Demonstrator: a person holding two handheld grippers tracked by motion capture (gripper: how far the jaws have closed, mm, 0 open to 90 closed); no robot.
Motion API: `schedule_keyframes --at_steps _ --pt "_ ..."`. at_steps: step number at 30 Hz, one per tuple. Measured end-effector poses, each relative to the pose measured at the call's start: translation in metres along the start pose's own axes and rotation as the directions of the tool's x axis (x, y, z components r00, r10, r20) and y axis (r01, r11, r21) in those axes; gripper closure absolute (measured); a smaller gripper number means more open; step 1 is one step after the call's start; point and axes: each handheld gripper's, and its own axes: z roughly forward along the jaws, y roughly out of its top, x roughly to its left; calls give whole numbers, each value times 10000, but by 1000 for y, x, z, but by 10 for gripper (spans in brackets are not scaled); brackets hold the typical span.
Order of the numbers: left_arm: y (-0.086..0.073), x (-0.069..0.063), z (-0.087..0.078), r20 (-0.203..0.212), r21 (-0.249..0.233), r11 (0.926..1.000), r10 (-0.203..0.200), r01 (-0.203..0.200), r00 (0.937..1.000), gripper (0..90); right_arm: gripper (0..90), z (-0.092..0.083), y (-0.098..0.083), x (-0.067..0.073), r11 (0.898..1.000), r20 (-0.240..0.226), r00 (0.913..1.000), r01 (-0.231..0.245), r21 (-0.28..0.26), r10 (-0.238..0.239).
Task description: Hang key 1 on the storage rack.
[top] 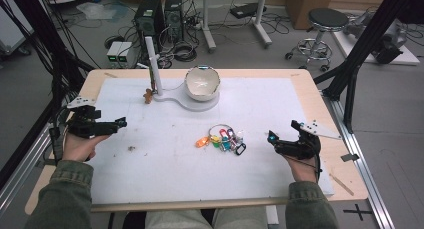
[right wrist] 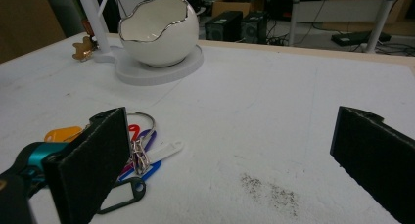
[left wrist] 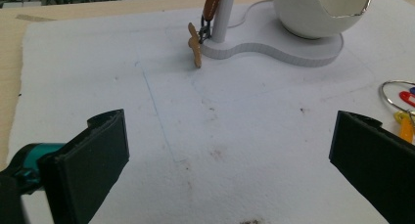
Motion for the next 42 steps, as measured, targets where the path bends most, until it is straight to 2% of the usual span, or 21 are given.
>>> schedule_keyframes --at_steps 15,19,28,31,35,42 --pt "-21 8 -15 -209 -806 9967 -6 -11 9998 17 7 0 0 1 10000 14 10000 4 18 -4" --pt "-29 11 -17 -275 -1084 9941 -85 55 9996 16 7 1 0 1 10000 3 10000 42 13 -42" --pt "-48 18 -20 -330 -1250 9914 -444 399 9985 17 7 0 0 1 10000 -19 10000 0 46 0" --pt "-52 19 -22 -149 -1488 9881 -406 380 9991 17 7 0 0 2 10000 -23 10000 -20 75 20" --pt "-61 21 -22 -204 -1333 9907 -316 286 9993 17 7 0 0 2 10000 -19 10000 -4 79 4" --pt "-70 23 -20 -332 -1182 9922 -432 390 9985 17 7 1 -1 4 9999 -76 9999 70 151 -69"
